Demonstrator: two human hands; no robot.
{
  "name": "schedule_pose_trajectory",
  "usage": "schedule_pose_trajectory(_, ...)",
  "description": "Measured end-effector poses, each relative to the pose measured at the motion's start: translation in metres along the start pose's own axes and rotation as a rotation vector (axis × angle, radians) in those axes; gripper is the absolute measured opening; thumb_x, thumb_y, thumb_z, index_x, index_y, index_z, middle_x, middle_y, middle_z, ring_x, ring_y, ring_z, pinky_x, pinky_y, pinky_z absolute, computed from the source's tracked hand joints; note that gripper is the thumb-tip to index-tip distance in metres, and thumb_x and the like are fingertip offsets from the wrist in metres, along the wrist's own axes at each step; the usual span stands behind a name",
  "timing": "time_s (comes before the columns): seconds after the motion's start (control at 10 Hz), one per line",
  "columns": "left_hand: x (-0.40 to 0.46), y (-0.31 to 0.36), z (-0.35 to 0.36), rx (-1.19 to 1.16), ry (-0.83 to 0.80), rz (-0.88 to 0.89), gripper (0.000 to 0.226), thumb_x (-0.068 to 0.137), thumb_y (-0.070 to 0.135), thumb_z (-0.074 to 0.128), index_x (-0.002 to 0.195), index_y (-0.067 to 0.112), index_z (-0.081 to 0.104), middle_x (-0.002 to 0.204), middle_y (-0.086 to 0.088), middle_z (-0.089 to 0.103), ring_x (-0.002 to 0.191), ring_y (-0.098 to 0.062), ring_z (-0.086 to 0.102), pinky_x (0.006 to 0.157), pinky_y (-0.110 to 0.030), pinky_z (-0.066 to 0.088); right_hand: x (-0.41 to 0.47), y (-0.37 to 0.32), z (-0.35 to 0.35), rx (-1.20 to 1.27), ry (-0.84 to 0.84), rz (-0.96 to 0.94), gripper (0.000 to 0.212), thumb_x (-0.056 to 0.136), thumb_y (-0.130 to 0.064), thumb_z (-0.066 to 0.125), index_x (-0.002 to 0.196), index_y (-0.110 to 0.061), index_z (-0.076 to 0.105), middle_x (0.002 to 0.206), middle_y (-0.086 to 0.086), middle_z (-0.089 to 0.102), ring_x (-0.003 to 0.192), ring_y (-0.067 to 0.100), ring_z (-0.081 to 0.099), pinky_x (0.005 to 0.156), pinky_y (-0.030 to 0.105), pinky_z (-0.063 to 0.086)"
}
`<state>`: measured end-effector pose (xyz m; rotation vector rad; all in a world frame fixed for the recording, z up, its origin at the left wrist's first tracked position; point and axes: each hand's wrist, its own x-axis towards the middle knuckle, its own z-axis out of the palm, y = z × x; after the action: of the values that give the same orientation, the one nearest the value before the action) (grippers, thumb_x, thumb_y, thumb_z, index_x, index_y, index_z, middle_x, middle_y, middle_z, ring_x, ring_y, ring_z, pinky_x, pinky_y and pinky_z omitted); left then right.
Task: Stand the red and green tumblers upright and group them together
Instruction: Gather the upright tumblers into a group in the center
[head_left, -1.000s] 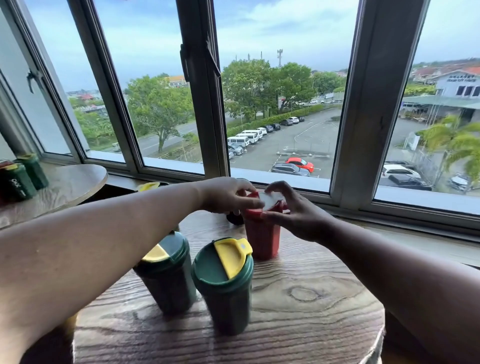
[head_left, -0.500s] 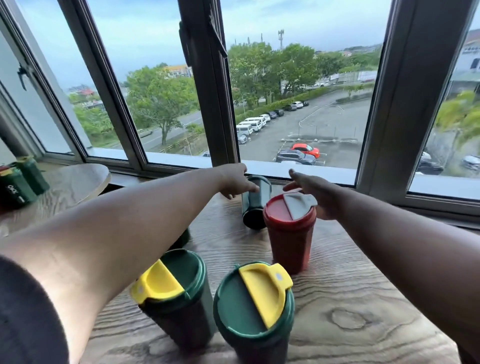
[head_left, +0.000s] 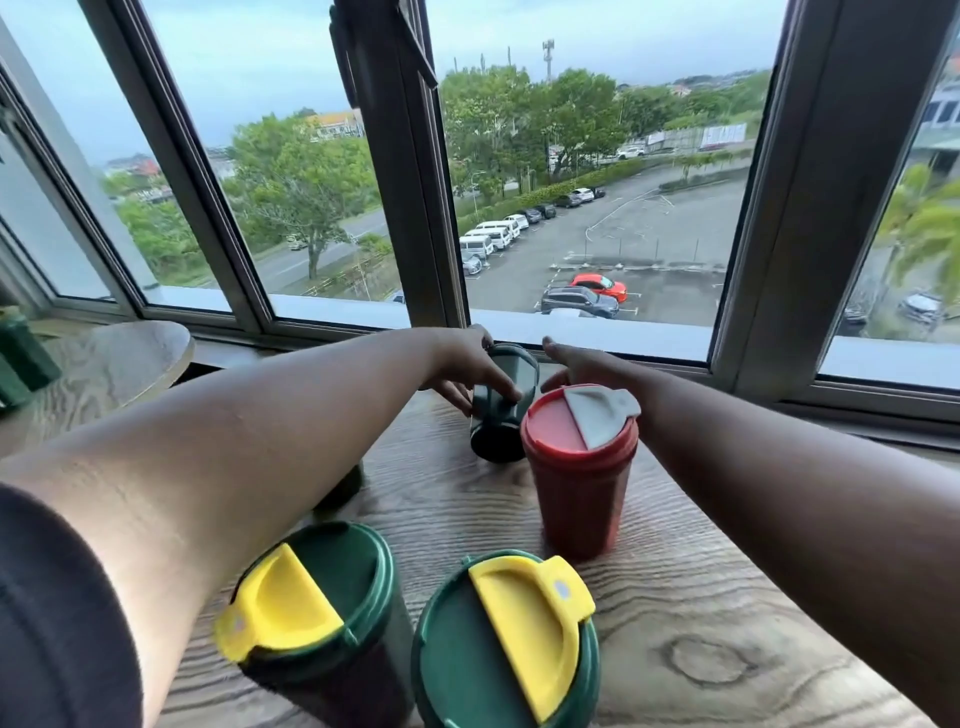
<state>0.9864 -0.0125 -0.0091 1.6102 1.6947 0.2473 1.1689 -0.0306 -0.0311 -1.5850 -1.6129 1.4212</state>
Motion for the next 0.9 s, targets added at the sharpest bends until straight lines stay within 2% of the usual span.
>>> schedule_pose_trajectory(0.1, -0.007, 0.002, -0.002, -0.003, 0.021, 0.046, 0.091, 0.064, 0.019, 0.094, 0.134, 0.026, 0.036, 0.121, -0.011, 0.050, 0.097, -0.033, 0.069, 0.075, -0.046, 0.063, 0.004, -0.004, 0.002, 0.101, -0.039, -0.001, 0.053, 0.106, -0.041, 0.029, 0.135, -0.001, 0.048, 0.081, 0.003, 0.054, 0.064, 0.008, 0.048, 0.038, 0.010, 0.042)
schedule_pose_trajectory(0.2, -0.017, 0.001, -0.003, 0.040, 0.082, 0.095, 0.085, 0.065, 0.020, 0.094, 0.126, 0.024, 0.035, 0.111, -0.007, 0.050, 0.095, -0.028, 0.068, 0.073, -0.048, 0.063, 0.012, -0.005, 0.004, 0.035, -0.019, -0.011, 0.060, 0.102, -0.051, 0.034, 0.136, -0.003, 0.045, 0.115, 0.013, 0.061, 0.074, 0.011, 0.056, 0.045, 0.015, 0.047)
schedule_pose_trajectory(0.3, -0.031, -0.001, -0.008, 0.125, 0.127, 0.155, 0.083, 0.064, 0.026, 0.094, 0.120, 0.019, 0.034, 0.112, -0.011, 0.053, 0.095, -0.026, 0.066, 0.071, -0.044, 0.064, 0.005, -0.011, 0.003, 0.005, -0.054, -0.029, 0.050, 0.101, -0.051, 0.039, 0.132, -0.013, 0.046, 0.125, 0.014, 0.059, 0.073, 0.013, 0.061, 0.059, 0.020, 0.053)
schedule_pose_trajectory(0.4, -0.050, -0.003, -0.010, 0.390, 0.198, 0.221, 0.079, 0.066, 0.041, 0.091, 0.116, 0.021, 0.032, 0.101, -0.005, 0.055, 0.087, -0.020, 0.061, 0.064, -0.032, 0.054, -0.008, -0.016, 0.003, -0.090, -0.099, -0.071, 0.039, 0.100, -0.048, 0.043, 0.113, -0.012, 0.054, 0.122, 0.025, 0.065, 0.074, 0.019, 0.061, 0.057, 0.019, 0.050)
schedule_pose_trajectory(0.5, -0.066, -0.009, -0.008, 0.519, 0.259, 0.270, 0.074, 0.066, 0.047, 0.088, 0.111, 0.023, 0.035, 0.095, -0.002, 0.055, 0.089, -0.024, 0.056, 0.070, -0.032, 0.041, -0.024, -0.022, 0.000, -0.120, -0.164, -0.052, 0.044, 0.100, -0.048, 0.044, 0.119, -0.010, 0.056, 0.083, 0.012, 0.072, 0.064, 0.017, 0.062, 0.051, 0.018, 0.050)
schedule_pose_trajectory(0.6, -0.079, -0.012, -0.006, 0.545, 0.281, 0.282, 0.066, 0.071, 0.047, 0.085, 0.110, 0.020, 0.040, 0.092, 0.000, 0.053, 0.088, -0.023, 0.053, 0.071, -0.032, 0.038, -0.036, -0.032, 0.000, -0.252, -0.156, -0.009, 0.046, 0.100, -0.049, 0.045, 0.123, -0.012, 0.058, 0.103, 0.008, 0.071, 0.075, 0.013, 0.063, 0.059, 0.024, 0.048)
schedule_pose_trajectory(0.7, -0.091, -0.012, -0.004, 0.575, 0.310, 0.291, 0.059, 0.072, 0.048, 0.084, 0.105, 0.017, 0.045, 0.099, -0.003, 0.057, 0.091, -0.023, 0.054, 0.071, -0.032, 0.039, -0.044, -0.041, 0.003, -0.392, -0.132, -0.039, 0.045, 0.096, -0.047, 0.053, 0.120, -0.010, 0.063, 0.112, 0.009, 0.072, 0.104, 0.026, 0.067, 0.089, 0.042, 0.055)
schedule_pose_trajectory(0.8, -0.099, -0.013, 0.000, 0.591, 0.339, 0.287, 0.055, 0.070, 0.047, 0.085, 0.097, 0.017, 0.047, 0.107, -0.006, 0.059, 0.094, -0.023, 0.055, 0.073, -0.032, 0.042, -0.046, -0.044, 0.008, -0.486, -0.118, -0.100, 0.050, 0.087, -0.051, 0.064, 0.114, -0.009, 0.066, 0.104, 0.010, 0.071, 0.112, 0.033, 0.064, 0.102, 0.051, 0.048)
schedule_pose_trajectory(0.9, -0.104, -0.020, 0.003, 0.557, 0.328, 0.279, 0.066, 0.066, 0.042, 0.089, 0.108, 0.021, 0.043, 0.116, -0.006, 0.055, 0.099, -0.023, 0.053, 0.079, -0.032, 0.043, -0.055, -0.049, 0.018, -0.630, -0.092, -0.231, 0.047, 0.085, -0.049, 0.068, 0.105, -0.006, 0.070, 0.104, 0.013, 0.072, 0.090, 0.020, 0.063, 0.083, 0.033, 0.050)
